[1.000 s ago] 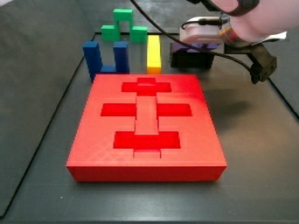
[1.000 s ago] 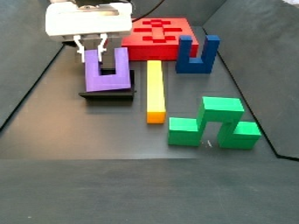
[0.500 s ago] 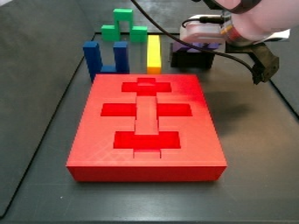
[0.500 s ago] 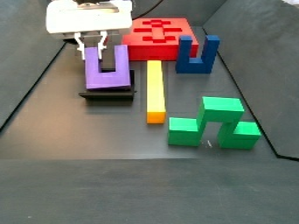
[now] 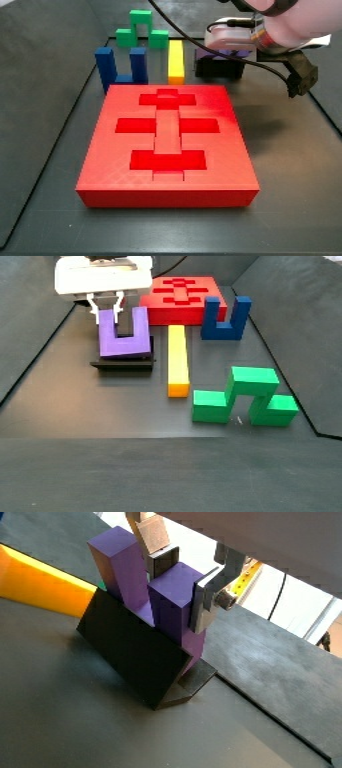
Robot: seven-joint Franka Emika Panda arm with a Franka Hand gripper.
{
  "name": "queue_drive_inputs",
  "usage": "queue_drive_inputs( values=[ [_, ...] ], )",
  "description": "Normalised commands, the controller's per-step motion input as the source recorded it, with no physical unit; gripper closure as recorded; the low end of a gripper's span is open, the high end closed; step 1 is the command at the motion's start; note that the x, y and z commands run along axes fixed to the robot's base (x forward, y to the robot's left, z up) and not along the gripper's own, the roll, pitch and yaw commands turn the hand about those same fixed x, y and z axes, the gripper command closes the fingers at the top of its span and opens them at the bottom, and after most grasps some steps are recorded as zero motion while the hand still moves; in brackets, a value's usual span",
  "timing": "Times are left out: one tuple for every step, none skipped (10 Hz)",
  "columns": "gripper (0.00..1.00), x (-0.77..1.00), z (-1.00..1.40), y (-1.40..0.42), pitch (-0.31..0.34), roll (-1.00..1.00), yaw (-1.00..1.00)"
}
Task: Pick up the purple object. Move up. Place the purple object on the fixture. Regrasp the purple object. Move to above the board. Insert the purple object.
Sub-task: Move to above the board.
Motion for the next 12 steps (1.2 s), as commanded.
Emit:
queue_drive_inputs(
  values=[
    [1.0,0.0,1.4,0.0,0.0,0.0,0.0],
    [1.0,0.0,1.4,-0.02,-0.001,-0.05,0.05],
    [1.0,-0.02,1.4,-0.01,-0.02,-0.09,0.03],
    [1.0,-0.02,1.4,0.0,-0.017,-0.06,0.02],
    [1.0,-0.01,1.4,-0.03,-0.004,-0.02,0.01],
    [1.0,-0.01,1.4,-0.03,0.005,-0.01,0.0],
    [1.0,0.01,1.4,-0.02,0.024,-0.01,-0.01],
    [1.0,0.01,0.67,-0.03,0.048,-0.01,-0.01],
    [1.0,0.04,0.28,-0.02,0.07,0.0,0.0],
    [1.0,-1.33,0.3,-1.4,-0.009,-1.0,-0.05],
    [1.0,-1.34,0.31,-1.4,-0.016,-1.0,-0.05],
    [1.0,-1.4,0.31,-1.34,-0.055,-1.0,-0.04]
  ],
)
